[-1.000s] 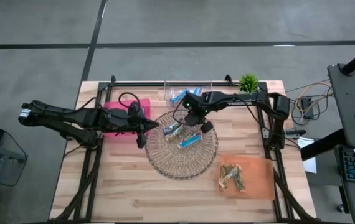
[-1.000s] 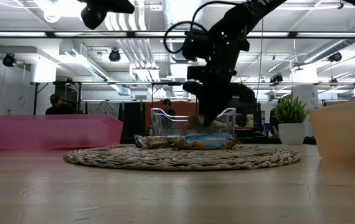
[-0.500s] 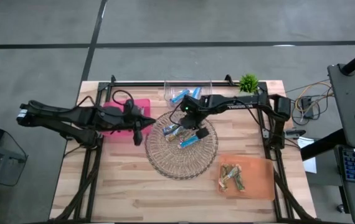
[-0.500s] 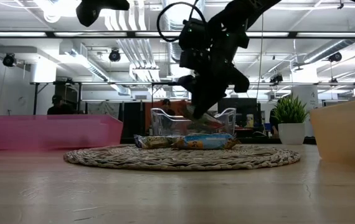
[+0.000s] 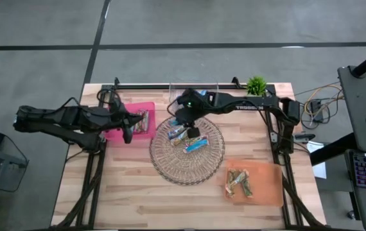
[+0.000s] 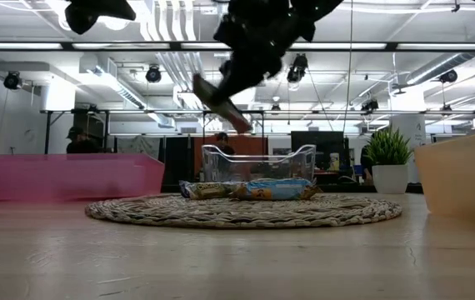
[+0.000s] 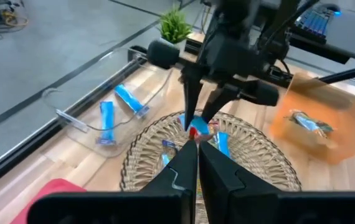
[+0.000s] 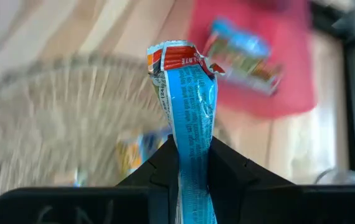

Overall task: Pick and place Granola Bars by type
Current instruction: Put the red granola bar into the red bin

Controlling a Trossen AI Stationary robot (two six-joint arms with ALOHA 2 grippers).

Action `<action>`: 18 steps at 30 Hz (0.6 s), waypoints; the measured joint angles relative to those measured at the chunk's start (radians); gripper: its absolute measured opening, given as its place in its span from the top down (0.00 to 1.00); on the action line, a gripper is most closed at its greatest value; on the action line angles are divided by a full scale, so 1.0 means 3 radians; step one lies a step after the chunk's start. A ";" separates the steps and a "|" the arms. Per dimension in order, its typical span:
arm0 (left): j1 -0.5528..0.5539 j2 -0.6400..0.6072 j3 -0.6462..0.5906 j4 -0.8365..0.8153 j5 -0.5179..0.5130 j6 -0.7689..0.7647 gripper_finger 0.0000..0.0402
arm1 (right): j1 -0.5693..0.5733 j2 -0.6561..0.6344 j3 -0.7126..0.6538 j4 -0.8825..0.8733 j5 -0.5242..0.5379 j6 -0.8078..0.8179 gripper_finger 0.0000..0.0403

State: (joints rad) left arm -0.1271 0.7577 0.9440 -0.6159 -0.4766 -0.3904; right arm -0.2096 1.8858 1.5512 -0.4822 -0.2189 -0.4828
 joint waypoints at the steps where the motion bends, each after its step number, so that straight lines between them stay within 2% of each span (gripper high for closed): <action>1: -0.0001 -0.0035 0.0000 -0.0037 -0.0028 0.0001 1.00 | 0.0001 0.0000 0.0031 0.0079 -0.0007 0.0083 0.85; 11: 0.0001 -0.0286 -0.0009 -0.0205 -0.0305 -0.0007 1.00 | 0.0001 0.0014 0.0121 0.0748 -0.0179 0.0857 0.85; 18: 0.0002 -0.0334 -0.0009 -0.0204 -0.0370 -0.0010 1.00 | 0.0000 0.0165 0.0245 0.0793 -0.0239 0.1462 0.85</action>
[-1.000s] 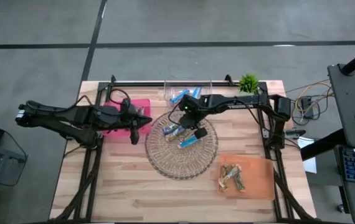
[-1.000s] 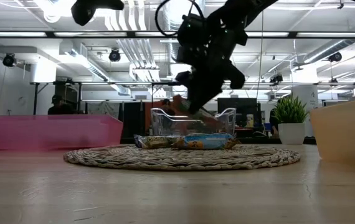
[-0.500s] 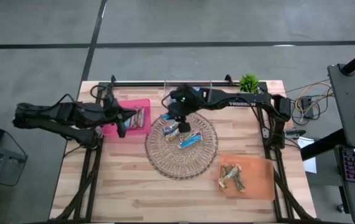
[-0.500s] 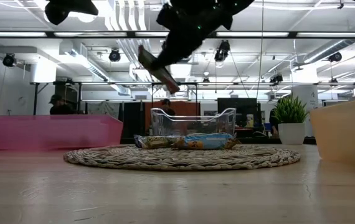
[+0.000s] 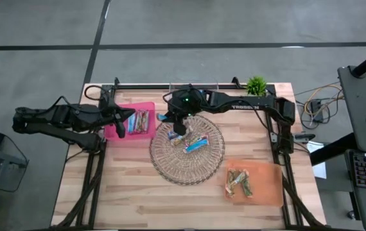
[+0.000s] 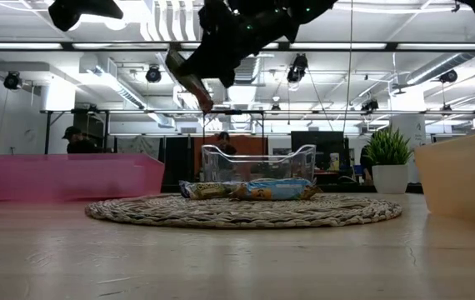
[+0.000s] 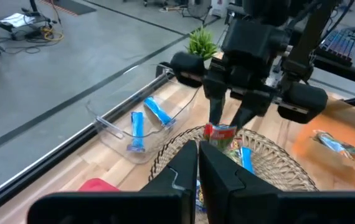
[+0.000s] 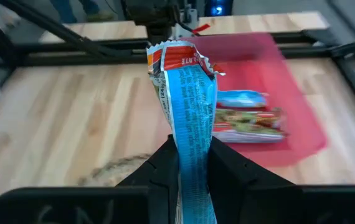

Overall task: Pick and place Granola Bars by type
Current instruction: Put the red granola bar into the red bin

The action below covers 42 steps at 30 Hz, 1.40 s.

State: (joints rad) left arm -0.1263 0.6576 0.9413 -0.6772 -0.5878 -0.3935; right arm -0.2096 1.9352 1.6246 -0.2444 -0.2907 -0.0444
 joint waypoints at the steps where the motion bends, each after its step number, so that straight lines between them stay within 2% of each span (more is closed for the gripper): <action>1: 0.0000 0.0000 0.0000 -0.0003 -0.0002 0.0000 1.00 | 0.0000 0.0032 0.0033 0.0003 -0.0063 0.0089 0.85; 4: 0.0000 0.0000 -0.0004 -0.0028 -0.0010 -0.0002 1.00 | 0.0004 0.0149 0.0159 0.0007 -0.0185 0.0341 0.85; 11: 0.0000 -0.0006 -0.0043 -0.0053 -0.0017 -0.0004 1.00 | -0.0003 0.0383 0.0495 0.0018 -0.0204 0.0708 0.85; 20: 0.0000 -0.0022 -0.0046 -0.0059 -0.0017 0.0089 1.00 | -0.0115 0.0710 0.0951 0.0003 -0.0371 0.1484 0.86; 28: -0.0003 -0.0072 -0.0046 -0.0270 -0.0016 0.0105 1.00 | -0.0111 0.1006 0.1344 0.0031 -0.0449 0.1877 0.86; 38: -0.0003 -0.0342 -0.0045 -0.0556 -0.0014 0.0086 1.00 | -0.0143 0.1203 0.1435 0.0065 -0.0468 0.2162 0.87; 42: -0.0003 -0.0507 -0.0045 -0.0667 -0.0014 0.0088 1.00 | -0.0166 0.1257 0.1434 0.0172 -0.0457 0.2490 0.88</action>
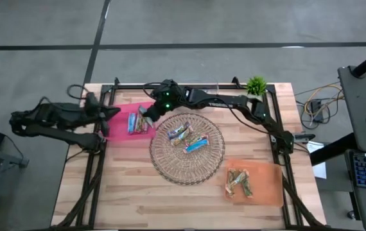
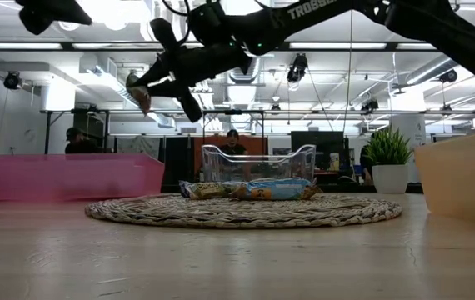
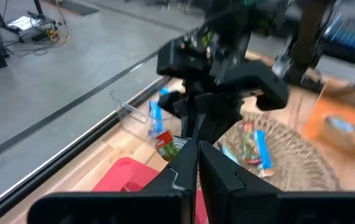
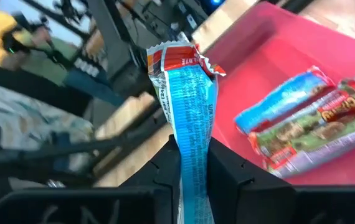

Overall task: Pick and place Granola Bars by type
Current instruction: Put the red granola bar into the red bin

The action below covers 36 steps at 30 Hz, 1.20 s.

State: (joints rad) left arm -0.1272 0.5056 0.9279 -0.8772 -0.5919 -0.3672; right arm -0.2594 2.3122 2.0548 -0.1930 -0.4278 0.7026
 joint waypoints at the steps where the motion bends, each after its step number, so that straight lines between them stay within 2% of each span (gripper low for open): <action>1: 0.0000 -0.0034 0.0000 -0.0018 0.0000 0.0000 1.00 | -0.0003 0.0010 0.0000 0.0070 0.0007 0.0074 0.88; 5: 0.0003 -0.0182 0.0010 -0.0036 -0.0018 0.0011 1.00 | -0.0021 0.0032 -0.0001 0.0307 0.0069 0.0462 0.88; 11: 0.0000 -0.0278 0.0001 -0.0052 -0.0014 0.0050 1.00 | -0.0037 0.0032 -0.0003 0.0418 0.0468 0.1093 0.88; 20: 0.0000 -0.0277 0.0003 -0.0052 -0.0011 0.0109 1.00 | -0.0051 0.0041 -0.0032 0.0399 0.0757 0.1490 0.89; 29: 0.0000 -0.0277 0.0003 -0.0051 -0.0011 0.0107 1.00 | -0.0050 0.0344 -0.0038 0.0609 0.0739 0.1976 0.89; 36: 0.0000 -0.0277 0.0003 -0.0050 -0.0012 0.0083 1.00 | -0.0055 0.0369 -0.0034 0.0730 0.0730 0.2018 0.89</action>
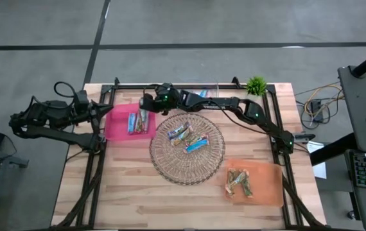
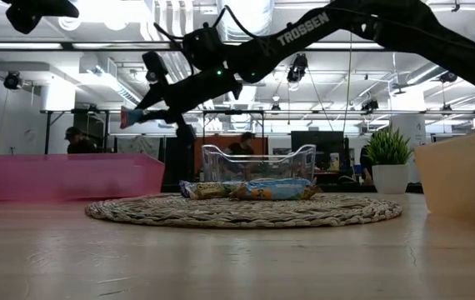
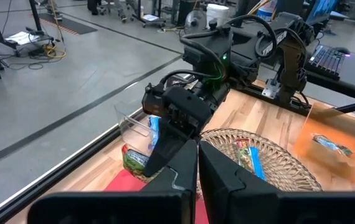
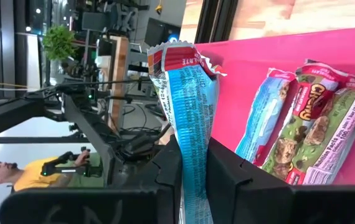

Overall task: Pick and place Granola Bars by type
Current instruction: Put the red granola bar into the red bin

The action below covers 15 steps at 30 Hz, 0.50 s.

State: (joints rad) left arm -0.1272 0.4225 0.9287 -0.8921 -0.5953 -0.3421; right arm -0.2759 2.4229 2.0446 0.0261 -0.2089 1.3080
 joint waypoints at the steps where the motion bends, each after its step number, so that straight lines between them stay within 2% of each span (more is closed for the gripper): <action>1: 0.0000 0.0000 0.0000 0.0000 -0.0001 -0.0002 1.00 | 0.0000 0.0002 0.0001 0.0001 0.0000 -0.0003 0.89; 15: 0.0000 0.0001 -0.0001 0.0000 -0.0001 -0.0021 1.00 | 0.0042 0.0002 0.0002 0.0004 -0.0004 -0.0171 0.89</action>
State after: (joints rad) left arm -0.1272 0.4229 0.9285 -0.8921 -0.5957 -0.3485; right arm -0.2635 2.4233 2.0453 0.0273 -0.2100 1.2565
